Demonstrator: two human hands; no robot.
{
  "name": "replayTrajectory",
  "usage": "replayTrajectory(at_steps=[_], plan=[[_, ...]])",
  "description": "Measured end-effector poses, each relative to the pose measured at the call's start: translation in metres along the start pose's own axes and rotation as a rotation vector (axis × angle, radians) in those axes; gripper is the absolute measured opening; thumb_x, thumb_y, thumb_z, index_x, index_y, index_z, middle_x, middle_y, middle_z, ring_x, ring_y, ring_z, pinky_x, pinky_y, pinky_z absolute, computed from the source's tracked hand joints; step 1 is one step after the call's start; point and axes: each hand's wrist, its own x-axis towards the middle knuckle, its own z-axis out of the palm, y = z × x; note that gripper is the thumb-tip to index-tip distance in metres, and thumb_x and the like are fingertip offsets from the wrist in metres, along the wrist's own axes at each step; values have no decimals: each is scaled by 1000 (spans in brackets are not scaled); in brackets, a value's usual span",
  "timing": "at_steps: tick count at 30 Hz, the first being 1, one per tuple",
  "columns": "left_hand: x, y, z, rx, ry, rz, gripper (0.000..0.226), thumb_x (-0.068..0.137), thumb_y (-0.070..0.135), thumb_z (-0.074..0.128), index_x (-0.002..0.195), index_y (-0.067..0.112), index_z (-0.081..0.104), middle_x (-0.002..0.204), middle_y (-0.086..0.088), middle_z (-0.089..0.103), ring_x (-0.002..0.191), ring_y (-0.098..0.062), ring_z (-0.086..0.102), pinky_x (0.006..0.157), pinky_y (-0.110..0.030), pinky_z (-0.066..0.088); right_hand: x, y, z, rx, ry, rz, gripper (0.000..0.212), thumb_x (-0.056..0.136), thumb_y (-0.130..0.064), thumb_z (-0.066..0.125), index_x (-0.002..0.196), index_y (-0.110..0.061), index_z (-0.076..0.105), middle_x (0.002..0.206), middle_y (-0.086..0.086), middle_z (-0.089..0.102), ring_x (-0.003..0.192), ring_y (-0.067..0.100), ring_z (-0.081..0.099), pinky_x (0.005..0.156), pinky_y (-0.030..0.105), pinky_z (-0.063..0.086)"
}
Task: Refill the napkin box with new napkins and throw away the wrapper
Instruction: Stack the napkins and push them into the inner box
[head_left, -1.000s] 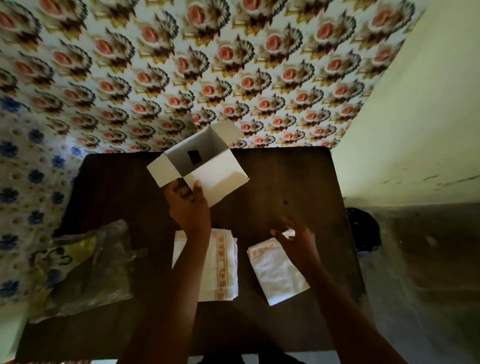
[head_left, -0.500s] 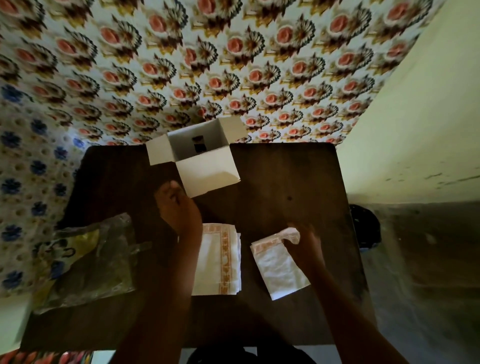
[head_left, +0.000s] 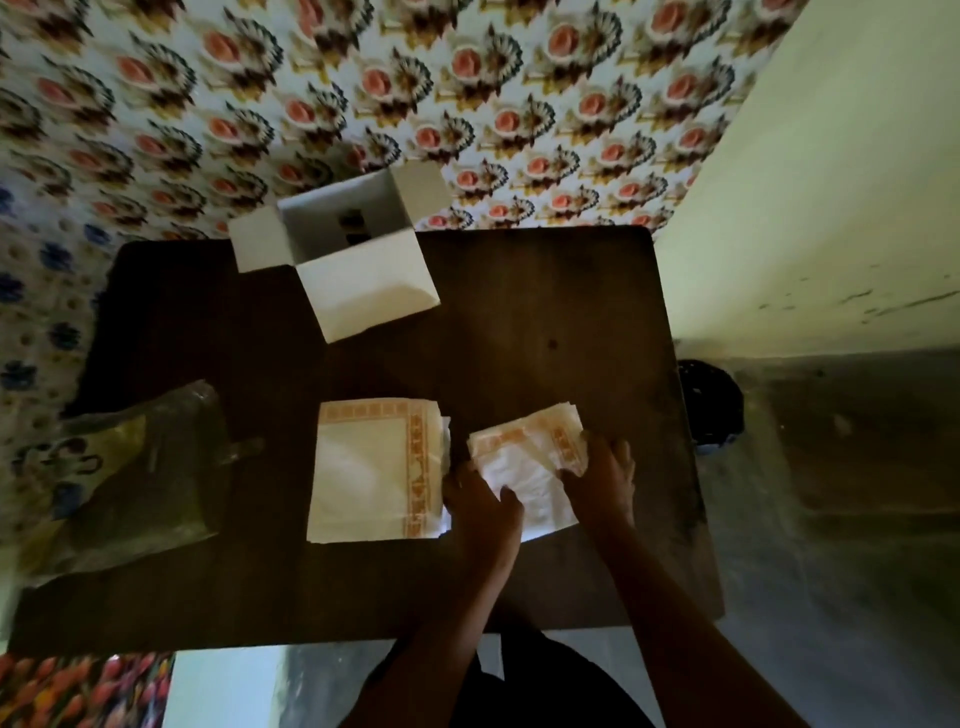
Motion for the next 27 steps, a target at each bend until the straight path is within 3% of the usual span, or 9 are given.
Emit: replayTrajectory(at_steps=[6,12,15,19,21,24,27], plan=[[8,15,-2,28,56,-23,48,83,12,70,126,6,51,124,-16,59,115,-33,60,91,-50,56,0,6,-1,115,-9,-86,57,82,-21,77,133,-19,50,131,7,54,122,27,53,96,50,53],[8,24,-19,26,-74,-55,36,91,11,64,124,8,50,116,-11,59,108,-28,63,84,-37,58,0,6,-12,196,-59,-90,37,91,-26,69,124,-18,55,117,0,64,101,18,66,81,35,58],[3,31,-31,-185,-123,-75,53,93,9,65,137,16,38,124,-9,58,104,-26,66,71,-36,64,3,6,-19,243,-88,-86,32,92,-28,68,120,-17,58,110,-2,65,93,12,64,72,24,53],[3,40,-61,-393,-22,-10,59,90,2,64,130,36,37,129,-2,50,98,-21,66,54,-33,63,8,7,-34,362,-170,-151,37,82,-16,78,116,-19,63,103,-8,66,89,8,64,64,12,45],[6,44,-78,-522,-74,-85,42,91,2,62,123,28,50,127,-5,55,107,-26,62,54,-29,62,8,-1,-43,445,-228,-185,33,79,-6,78,109,-18,69,102,-5,67,87,12,66,60,9,47],[13,43,-103,-773,-159,-303,15,94,3,62,102,16,65,114,-17,66,101,-29,66,68,-35,61,0,-21,-56,681,-356,-87,16,86,2,68,96,-7,76,103,6,72,92,21,69,59,14,54],[21,31,-124,-893,-148,-348,22,94,1,58,105,19,64,113,-19,68,101,-32,68,85,-47,60,-4,-42,-64,870,-464,37,16,88,6,60,98,12,71,104,18,69,89,22,69,65,24,57]])
